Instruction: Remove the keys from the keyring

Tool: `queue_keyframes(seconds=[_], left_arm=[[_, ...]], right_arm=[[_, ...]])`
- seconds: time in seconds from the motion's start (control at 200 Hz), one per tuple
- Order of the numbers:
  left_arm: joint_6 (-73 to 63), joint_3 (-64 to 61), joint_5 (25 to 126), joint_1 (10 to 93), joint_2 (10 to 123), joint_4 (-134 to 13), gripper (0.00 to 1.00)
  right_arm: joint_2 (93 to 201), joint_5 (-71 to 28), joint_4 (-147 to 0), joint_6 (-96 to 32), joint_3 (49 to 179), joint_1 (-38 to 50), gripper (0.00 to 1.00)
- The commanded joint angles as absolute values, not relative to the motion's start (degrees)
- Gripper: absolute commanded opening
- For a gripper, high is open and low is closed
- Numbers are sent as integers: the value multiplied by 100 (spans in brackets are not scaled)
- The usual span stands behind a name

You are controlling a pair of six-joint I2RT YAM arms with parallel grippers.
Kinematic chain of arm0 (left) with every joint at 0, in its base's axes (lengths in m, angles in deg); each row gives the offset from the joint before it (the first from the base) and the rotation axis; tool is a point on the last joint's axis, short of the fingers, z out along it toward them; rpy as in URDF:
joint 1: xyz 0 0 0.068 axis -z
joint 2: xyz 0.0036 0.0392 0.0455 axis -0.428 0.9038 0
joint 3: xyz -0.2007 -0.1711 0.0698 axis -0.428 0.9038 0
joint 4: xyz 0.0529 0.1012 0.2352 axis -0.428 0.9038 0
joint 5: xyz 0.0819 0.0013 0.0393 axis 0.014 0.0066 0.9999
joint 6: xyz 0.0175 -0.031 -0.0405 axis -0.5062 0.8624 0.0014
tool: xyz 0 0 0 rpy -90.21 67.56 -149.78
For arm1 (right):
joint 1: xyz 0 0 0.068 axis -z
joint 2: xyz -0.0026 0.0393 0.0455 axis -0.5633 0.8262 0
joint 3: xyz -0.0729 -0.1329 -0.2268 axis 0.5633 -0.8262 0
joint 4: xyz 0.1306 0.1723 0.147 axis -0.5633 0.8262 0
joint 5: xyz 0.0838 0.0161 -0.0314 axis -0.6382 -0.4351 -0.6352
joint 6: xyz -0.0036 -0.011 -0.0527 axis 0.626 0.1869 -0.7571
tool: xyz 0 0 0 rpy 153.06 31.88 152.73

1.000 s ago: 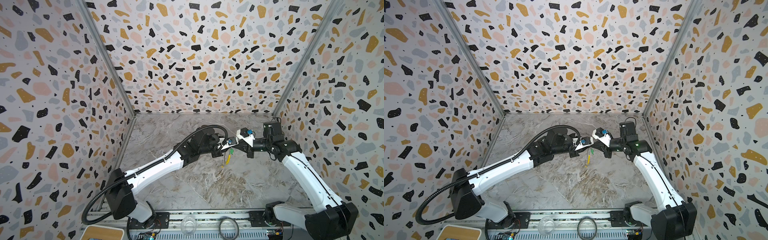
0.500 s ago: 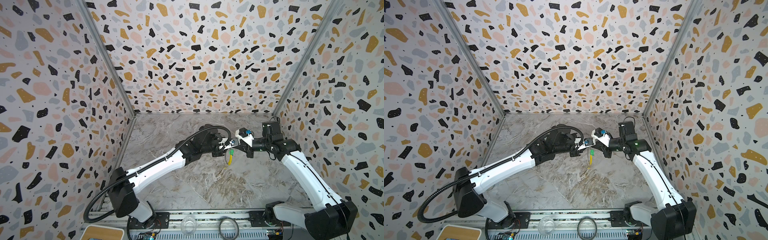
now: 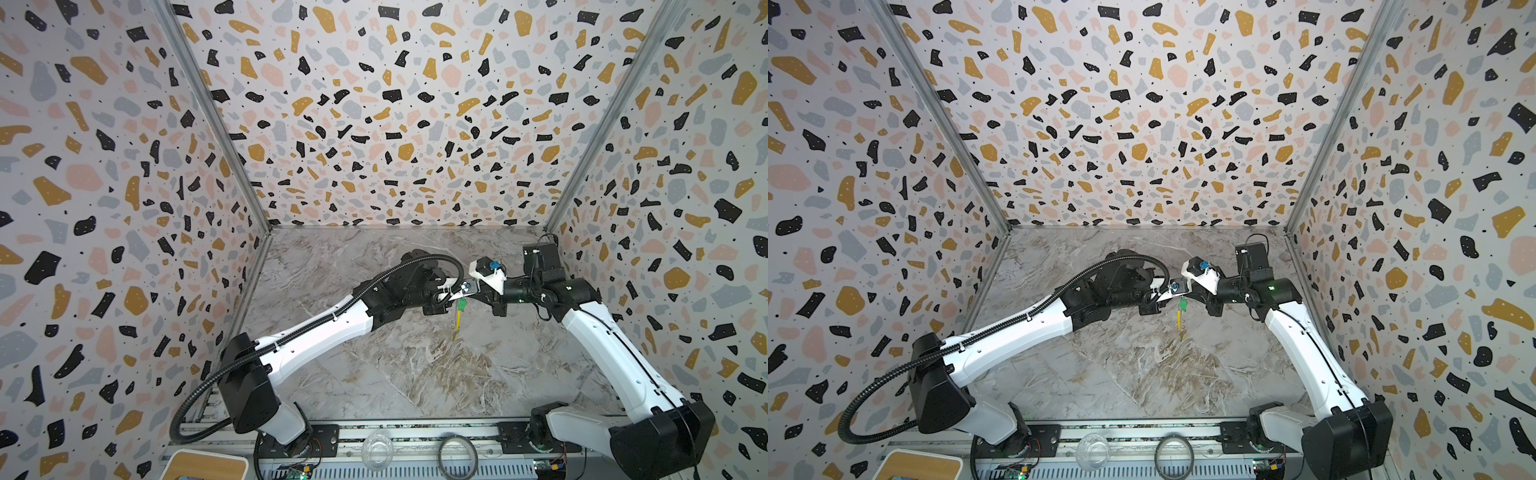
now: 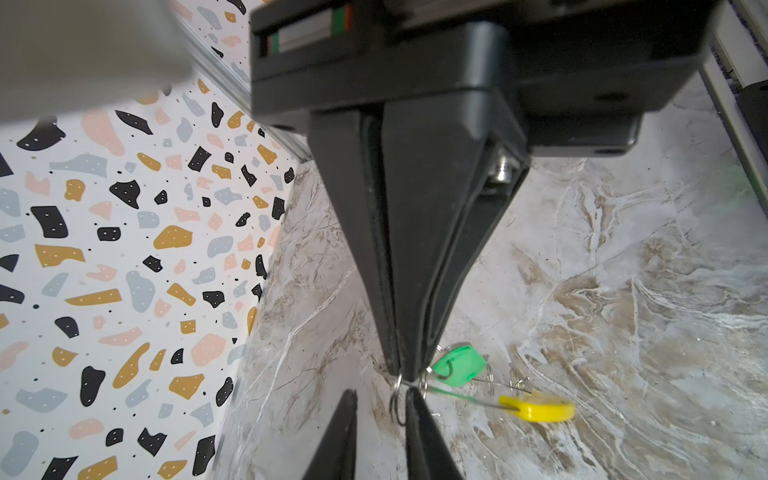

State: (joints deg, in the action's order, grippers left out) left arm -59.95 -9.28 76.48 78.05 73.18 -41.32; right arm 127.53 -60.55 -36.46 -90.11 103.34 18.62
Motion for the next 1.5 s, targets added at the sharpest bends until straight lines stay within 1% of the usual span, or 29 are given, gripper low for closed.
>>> queue_keyframes(seconds=[0.0,0.4,0.561,0.716,0.931,0.976,1.046,1.101,1.211,1.337,1.492], left_arm=[[-5995,-1066,7725,7825,7273,-4217,23],[-5979,-1100,7649,7827,7326,-4185,18],[-5980,-1108,7611,7825,7319,-4166,12],[-5979,-1094,7548,7825,7317,-4166,10],[-5913,-1095,7394,7771,7300,-4127,0],[-5859,-1093,7291,7737,7291,-4151,0],[-5729,-1051,7160,7683,7258,-4225,0],[-5592,-992,7026,7619,7226,-4353,0],[-5219,-814,6760,7490,7126,-4703,0],[-4815,-600,6605,7392,6998,-5113,0],[-4516,-464,6568,7331,6916,-5423,0]], right_arm=[[12670,-6192,-3593,-9072,10593,1837,0],[12605,-6249,-3599,-9153,10581,1796,0],[12598,-6234,-3603,-9221,10577,1759,0],[12576,-6249,-3601,-9303,10556,1724,0],[12512,-6165,-3610,-9379,10509,1724,0],[12481,-6038,-3640,-9378,10485,1728,5],[12379,-5839,-3703,-9353,10442,1727,11],[12278,-5726,-3779,-9352,10389,1736,22],[11969,-5287,-4116,-9178,10157,1788,33],[11614,-4930,-4520,-8905,9758,1884,37],[11451,-4962,-4630,-8650,9354,1908,42]])
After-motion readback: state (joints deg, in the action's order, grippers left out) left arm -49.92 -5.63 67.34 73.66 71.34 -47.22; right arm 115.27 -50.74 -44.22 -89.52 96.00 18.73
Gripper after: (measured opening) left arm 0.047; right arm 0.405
